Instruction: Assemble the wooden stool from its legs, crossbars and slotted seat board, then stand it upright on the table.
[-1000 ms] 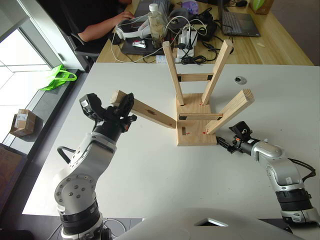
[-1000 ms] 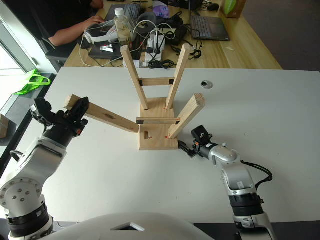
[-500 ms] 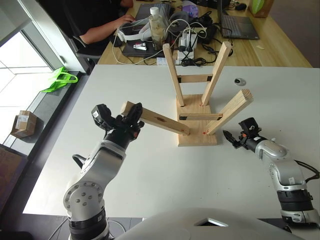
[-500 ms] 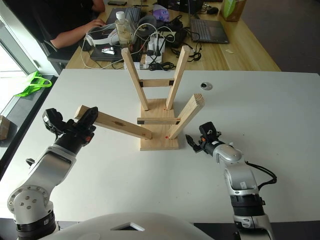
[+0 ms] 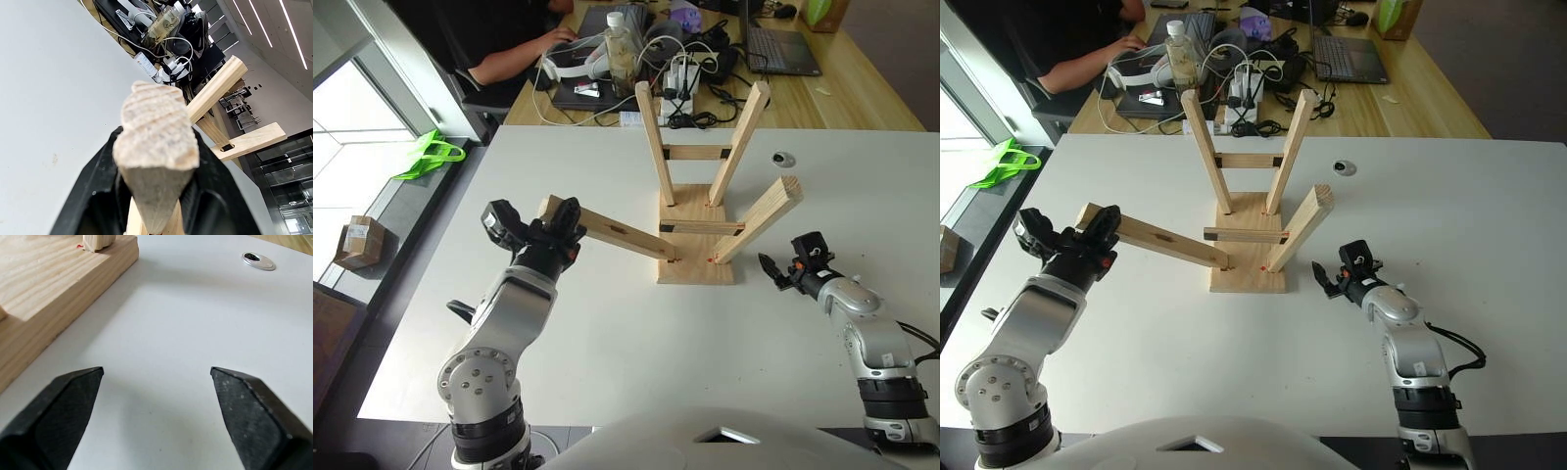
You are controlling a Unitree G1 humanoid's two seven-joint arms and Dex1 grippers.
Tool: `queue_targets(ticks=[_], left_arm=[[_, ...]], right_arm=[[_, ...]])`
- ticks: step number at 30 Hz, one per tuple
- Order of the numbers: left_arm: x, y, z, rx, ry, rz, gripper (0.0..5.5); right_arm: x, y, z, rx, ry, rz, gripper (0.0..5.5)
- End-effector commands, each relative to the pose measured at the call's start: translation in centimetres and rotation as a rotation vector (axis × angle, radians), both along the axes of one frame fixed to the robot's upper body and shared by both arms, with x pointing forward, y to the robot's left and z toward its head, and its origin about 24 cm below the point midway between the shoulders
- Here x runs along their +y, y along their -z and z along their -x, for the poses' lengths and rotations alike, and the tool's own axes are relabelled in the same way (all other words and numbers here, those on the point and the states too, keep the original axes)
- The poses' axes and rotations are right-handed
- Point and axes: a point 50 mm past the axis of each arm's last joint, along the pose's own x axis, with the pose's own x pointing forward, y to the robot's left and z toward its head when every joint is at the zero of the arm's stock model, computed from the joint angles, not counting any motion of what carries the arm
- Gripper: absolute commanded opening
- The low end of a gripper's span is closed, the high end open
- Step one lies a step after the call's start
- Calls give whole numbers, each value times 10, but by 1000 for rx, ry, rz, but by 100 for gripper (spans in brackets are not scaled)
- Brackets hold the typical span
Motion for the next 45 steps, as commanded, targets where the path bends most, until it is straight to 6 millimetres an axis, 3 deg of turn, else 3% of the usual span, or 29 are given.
queue_targets(ticks=[1, 6, 20, 31, 42, 45], left_arm=[[-10, 3, -4, 35, 101, -193, 102], [-28, 1, -9, 39, 195, -425, 102], [-47, -16, -13, 23, 203, -604, 102], [-57, -15, -13, 35, 211, -586, 102], [-65, -18, -27, -4, 328, -646, 102], [-63, -25, -30, -37, 315, -653, 157]], right_arm=[[-2, -8, -10, -38, 0, 17, 413], [2, -10, -16, -50, -27, 28, 413], [9, -15, -23, -76, -41, 48, 413], [8, -20, -29, -84, -65, 74, 413], [15, -16, -27, -94, -45, 66, 413], [16, -15, -27, -97, -43, 64, 413]])
